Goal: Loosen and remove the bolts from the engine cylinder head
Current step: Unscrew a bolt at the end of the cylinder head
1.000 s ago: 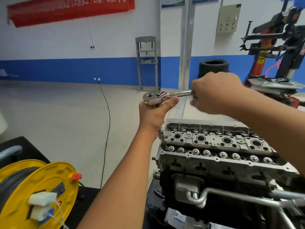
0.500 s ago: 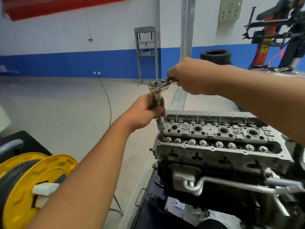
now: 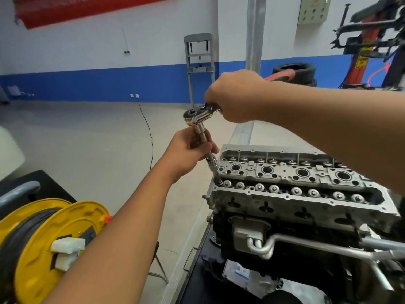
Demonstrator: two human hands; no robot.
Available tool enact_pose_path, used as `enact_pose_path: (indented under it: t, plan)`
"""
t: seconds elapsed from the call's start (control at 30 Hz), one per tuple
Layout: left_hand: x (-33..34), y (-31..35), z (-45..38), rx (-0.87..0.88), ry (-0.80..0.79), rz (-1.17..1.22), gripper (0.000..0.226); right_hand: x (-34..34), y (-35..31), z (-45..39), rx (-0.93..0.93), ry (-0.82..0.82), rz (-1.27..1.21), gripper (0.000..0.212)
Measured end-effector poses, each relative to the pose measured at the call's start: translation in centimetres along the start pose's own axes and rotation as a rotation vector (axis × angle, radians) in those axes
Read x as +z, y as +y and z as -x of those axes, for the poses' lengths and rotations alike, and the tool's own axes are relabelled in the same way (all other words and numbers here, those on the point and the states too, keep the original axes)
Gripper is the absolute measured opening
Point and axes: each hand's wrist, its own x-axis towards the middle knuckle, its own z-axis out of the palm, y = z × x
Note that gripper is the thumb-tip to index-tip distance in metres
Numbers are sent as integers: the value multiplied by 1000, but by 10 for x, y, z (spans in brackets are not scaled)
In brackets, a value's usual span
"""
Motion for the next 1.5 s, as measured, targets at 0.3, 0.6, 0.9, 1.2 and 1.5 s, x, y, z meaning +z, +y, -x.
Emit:
enact_pose_path:
  t: [0.3,0.6,0.9,1.2,1.5]
  plan:
    - [19,-15,-12,-2,243,8,17,-11,-19,10,57,-304,-256,17]
    - [20,-7,-3,33,48,-21,27,2,34,12,-50,-15,66,20]
    - [34,-13,-7,24,299,88,38,-20,-8,14,35,-515,-514,24]
    - [29,-15,-4,-43,136,31,27,-5,20,4,-48,-89,242,10]
    - [38,-9,-7,13,274,-48,33,-23,-6,11,14,-424,-447,17]
